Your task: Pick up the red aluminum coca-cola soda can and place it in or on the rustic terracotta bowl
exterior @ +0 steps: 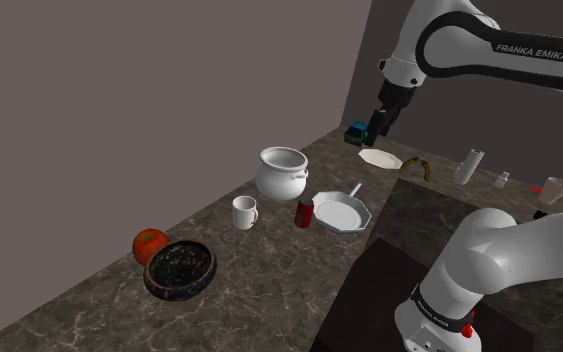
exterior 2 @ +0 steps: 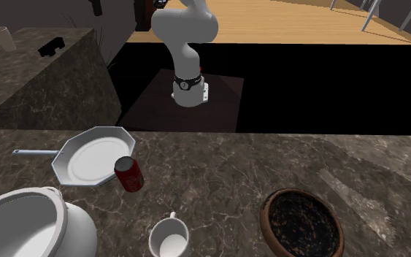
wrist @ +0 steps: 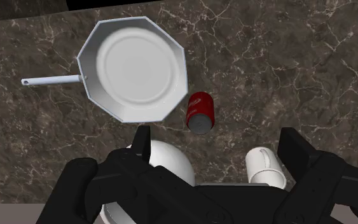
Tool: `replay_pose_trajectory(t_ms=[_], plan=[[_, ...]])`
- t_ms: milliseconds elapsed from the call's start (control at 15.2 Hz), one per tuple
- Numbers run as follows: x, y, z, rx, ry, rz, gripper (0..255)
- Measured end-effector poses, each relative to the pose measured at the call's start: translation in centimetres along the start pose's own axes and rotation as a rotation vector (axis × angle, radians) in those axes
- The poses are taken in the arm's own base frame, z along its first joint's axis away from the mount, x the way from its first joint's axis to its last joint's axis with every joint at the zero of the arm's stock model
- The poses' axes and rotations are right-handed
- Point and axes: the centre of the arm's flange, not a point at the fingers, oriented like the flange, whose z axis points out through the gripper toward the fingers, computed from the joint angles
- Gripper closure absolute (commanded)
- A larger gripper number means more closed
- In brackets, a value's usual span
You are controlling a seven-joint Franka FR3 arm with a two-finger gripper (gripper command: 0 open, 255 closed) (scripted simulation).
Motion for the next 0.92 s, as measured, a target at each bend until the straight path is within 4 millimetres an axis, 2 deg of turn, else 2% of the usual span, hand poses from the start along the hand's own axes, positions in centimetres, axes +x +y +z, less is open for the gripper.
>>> replay_pose_trajectory(t_ms=[66, 198, 594, 924], plan=[[0.0, 0.0, 0.0, 0.0, 0.0, 0.0, 0], [0.8, 0.1, 1.4, 0.005, -0.004, 0.0, 0], [3.8, 0.1, 8.5, 0.026, -0.02, 0.003, 0], [7.1, 0.3, 14.6, 0.044, -0.032, 0.005, 0]])
